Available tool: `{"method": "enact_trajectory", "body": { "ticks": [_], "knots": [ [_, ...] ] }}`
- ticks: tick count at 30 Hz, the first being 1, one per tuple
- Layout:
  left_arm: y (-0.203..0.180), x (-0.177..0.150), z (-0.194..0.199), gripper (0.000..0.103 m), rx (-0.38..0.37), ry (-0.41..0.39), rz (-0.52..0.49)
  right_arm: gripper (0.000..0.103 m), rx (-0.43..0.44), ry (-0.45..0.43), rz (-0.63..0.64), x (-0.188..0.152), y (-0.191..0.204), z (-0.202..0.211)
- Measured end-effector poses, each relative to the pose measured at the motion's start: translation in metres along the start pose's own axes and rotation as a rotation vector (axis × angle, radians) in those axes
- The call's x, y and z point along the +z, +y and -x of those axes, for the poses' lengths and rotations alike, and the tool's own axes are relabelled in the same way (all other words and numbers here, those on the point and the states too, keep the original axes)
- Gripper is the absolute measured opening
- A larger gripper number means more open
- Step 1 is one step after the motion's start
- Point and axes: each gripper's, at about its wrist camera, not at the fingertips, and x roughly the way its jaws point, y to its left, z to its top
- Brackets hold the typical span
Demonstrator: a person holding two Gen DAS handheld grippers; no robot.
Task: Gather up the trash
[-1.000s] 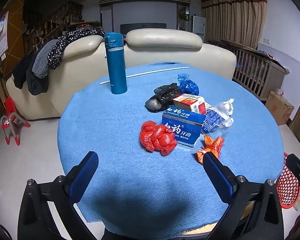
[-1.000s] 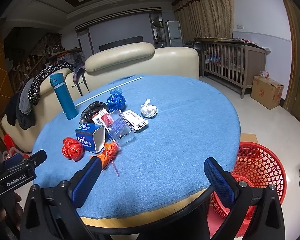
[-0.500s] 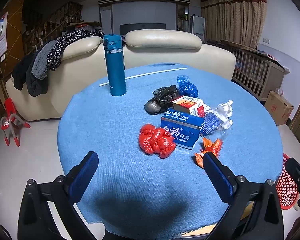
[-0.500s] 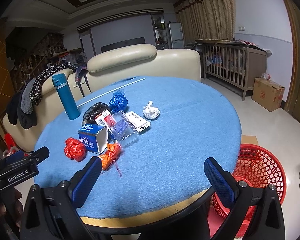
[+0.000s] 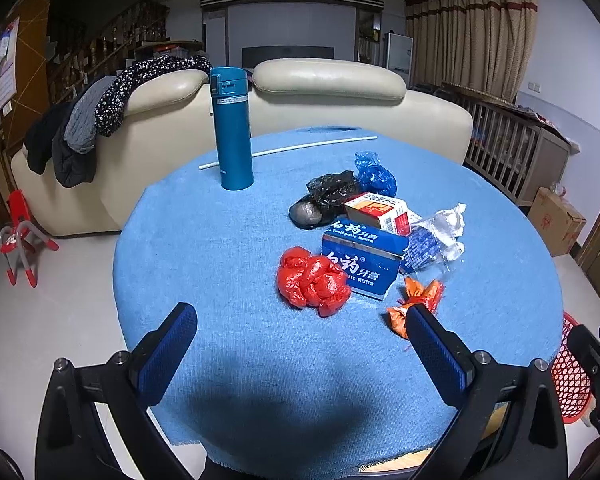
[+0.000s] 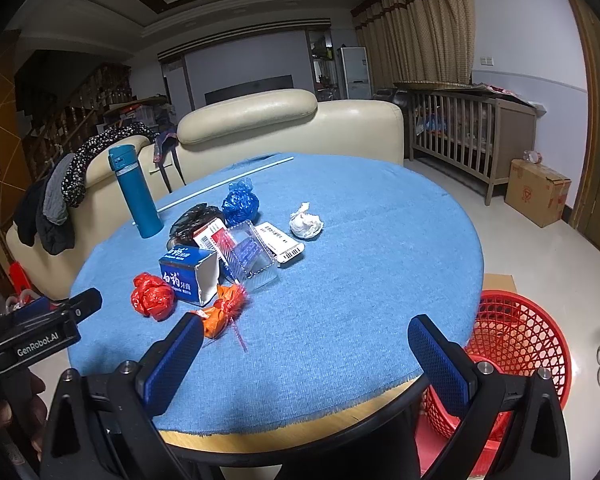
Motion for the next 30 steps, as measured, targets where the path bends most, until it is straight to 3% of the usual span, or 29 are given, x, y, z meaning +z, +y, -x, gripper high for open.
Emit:
{"method": "enact_trajectory", "body": {
  "ticks": [12,18,25,28,30],
  "knots": [
    [0.027,-0.005,-0.004,0.103,0.038,-0.010,0.060,0.103,0.032,0.016,0.035,-0.008,0.006,-0.006],
    [0.054,-0.012,-0.026,0.103,0.051,0.041,0.117,0.103,0.151,0.140,0.073,-0.008,0.029,-0.047],
    [0.060,-0.016,-0.046,0.103,0.064,0.076,0.126,0.103,0.206,0.270,0.007,-0.004,0.053,-0.115],
    [0.063,-0.017,-0.055,0.103,0.061,0.095,0.134,0.096,0.210,0.292,-0.015,-0.001,0.059,-0.134],
    [0.064,-0.016,-0.059,0.103,0.060,0.098,0.135,0.085,0.197,0.320,-0.032,0.001,0.060,-0.149]
  ]
}}
